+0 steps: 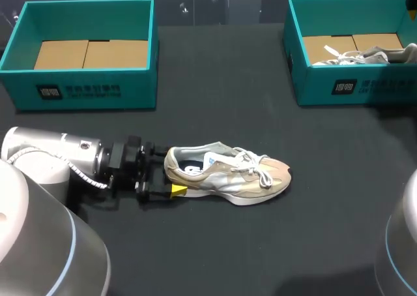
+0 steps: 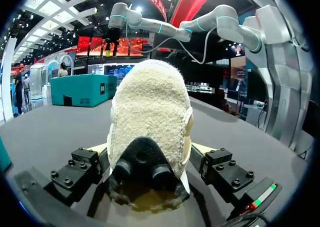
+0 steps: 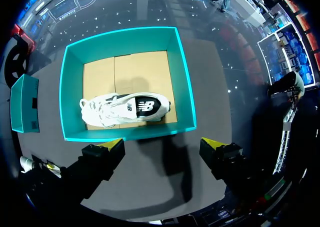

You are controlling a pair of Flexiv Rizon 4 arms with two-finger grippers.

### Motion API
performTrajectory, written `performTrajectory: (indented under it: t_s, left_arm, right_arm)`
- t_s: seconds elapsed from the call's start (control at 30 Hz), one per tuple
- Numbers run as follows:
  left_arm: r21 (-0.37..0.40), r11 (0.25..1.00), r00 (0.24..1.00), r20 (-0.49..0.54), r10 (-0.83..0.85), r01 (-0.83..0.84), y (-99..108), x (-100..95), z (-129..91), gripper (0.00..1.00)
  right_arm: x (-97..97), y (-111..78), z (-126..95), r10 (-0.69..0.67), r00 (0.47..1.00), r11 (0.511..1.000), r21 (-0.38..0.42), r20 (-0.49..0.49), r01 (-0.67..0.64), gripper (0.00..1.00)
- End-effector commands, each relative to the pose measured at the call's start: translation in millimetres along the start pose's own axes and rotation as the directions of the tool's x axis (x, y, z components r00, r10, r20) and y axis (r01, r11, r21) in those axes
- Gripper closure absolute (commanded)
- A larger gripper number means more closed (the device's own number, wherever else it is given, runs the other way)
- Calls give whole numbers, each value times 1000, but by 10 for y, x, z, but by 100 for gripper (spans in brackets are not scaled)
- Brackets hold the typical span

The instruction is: Take the shoe out of the shoebox, open the shoe tongue, remove and reinsert the insole, then place the shoe into the shoebox

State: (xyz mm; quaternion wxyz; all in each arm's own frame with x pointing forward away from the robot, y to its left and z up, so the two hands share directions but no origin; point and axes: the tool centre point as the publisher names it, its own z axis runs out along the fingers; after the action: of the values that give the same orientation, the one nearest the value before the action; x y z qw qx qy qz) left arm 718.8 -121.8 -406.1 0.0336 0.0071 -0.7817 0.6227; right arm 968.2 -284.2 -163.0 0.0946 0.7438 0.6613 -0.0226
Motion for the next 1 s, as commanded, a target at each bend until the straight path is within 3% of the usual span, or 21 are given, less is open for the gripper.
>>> performTrajectory:
  t_s: [0.03,0.53,0.57,0.6,0.63,0.67,0.7,1.0]
  left_arm:
    - [-4,1000,1000,15,-1,1,-2,40,29,0]
    - [-9,1000,999,38,-26,26,65,-7,135,3]
    - [-9,1000,999,38,-27,28,68,-7,137,11]
    - [-9,1000,999,39,-29,29,74,-6,141,50]
    - [-9,999,999,40,-30,31,77,-6,143,54]
    - [-9,999,999,41,-32,32,80,-7,144,90]
    - [-9,999,999,42,-32,33,82,-7,145,100]
    - [-4,1000,999,41,-21,22,91,-10,126,100]
  right_arm:
    - [-2,2,0,0,1000,1000,1,1,0,0]
    - [-2,2,0,0,1000,1000,1,1,0,0]
    - [-2,2,0,0,1000,1000,1,1,0,0]
    - [-2,2,0,0,1000,1000,1,1,0,0]
    - [-2,2,0,0,1000,1000,1,1,0,0]
    - [-2,2,0,0,1000,1000,1,1,0,0]
    - [-2,2,0,0,1000,1000,1,1,0,0]
    - [-2,2,0,0,1000,1000,1,1,0,0]
